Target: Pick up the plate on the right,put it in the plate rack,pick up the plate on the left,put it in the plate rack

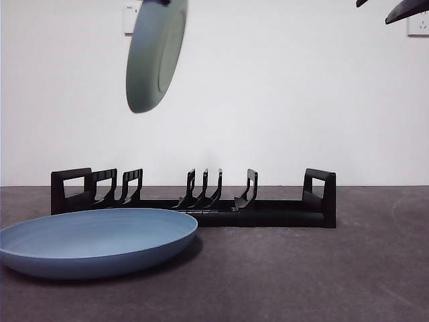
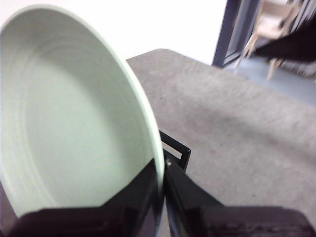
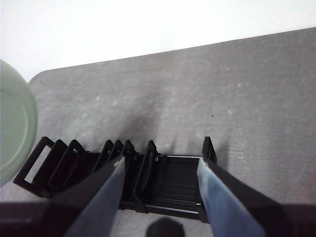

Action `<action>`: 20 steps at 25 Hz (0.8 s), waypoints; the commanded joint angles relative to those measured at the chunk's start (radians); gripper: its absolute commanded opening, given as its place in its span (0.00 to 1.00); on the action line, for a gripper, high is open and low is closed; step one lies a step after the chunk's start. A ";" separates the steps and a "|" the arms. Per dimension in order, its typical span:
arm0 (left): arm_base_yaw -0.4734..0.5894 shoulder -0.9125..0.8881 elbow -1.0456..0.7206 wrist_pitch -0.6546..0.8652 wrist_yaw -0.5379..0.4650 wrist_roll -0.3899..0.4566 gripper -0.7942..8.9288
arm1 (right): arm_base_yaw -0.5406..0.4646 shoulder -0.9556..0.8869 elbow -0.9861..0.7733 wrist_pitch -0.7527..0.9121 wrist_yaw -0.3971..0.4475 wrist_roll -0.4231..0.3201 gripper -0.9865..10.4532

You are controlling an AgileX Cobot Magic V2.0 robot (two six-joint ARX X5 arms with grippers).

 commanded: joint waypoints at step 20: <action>0.333 0.243 -0.001 0.141 0.348 -0.145 0.07 | 0.001 0.003 0.003 -0.008 0.001 0.006 0.30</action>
